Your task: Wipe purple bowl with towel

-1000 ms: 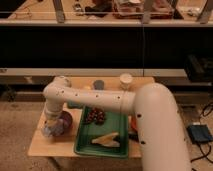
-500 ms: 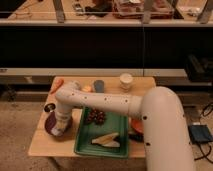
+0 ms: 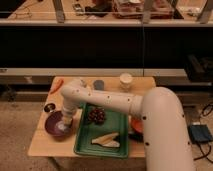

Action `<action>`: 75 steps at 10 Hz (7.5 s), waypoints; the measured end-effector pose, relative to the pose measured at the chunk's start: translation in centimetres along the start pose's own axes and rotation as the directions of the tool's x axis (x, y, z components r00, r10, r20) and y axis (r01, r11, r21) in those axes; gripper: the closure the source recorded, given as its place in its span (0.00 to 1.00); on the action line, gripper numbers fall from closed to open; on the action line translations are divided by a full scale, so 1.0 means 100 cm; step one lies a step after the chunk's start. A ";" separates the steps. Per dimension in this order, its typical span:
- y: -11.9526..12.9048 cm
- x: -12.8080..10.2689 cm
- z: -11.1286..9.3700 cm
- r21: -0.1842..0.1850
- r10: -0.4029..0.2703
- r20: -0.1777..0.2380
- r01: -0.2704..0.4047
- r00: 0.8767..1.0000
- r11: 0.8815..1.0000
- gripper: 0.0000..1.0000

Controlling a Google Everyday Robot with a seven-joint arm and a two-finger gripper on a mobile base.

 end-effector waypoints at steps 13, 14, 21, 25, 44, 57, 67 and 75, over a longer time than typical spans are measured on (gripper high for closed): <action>-0.017 0.105 -0.029 -0.058 -0.200 -0.046 0.197 0.979 0.979 1.00; -0.032 0.104 -0.026 -0.047 -0.210 -0.049 0.208 0.976 0.977 1.00; -0.051 0.034 0.005 0.035 -0.118 -0.043 0.119 0.992 0.992 1.00; -0.017 0.008 0.005 0.035 -0.062 -0.059 0.064 0.996 0.997 1.00; -0.041 0.034 0.001 0.039 -0.158 -0.064 0.161 0.985 0.986 1.00; 0.033 0.072 -0.027 -0.044 -0.164 -0.024 0.163 0.986 0.986 1.00; -0.048 0.047 -0.002 0.035 -0.184 -0.047 0.186 0.982 0.982 1.00; -0.013 -0.005 0.015 0.051 -0.023 0.025 0.022 0.999 0.998 1.00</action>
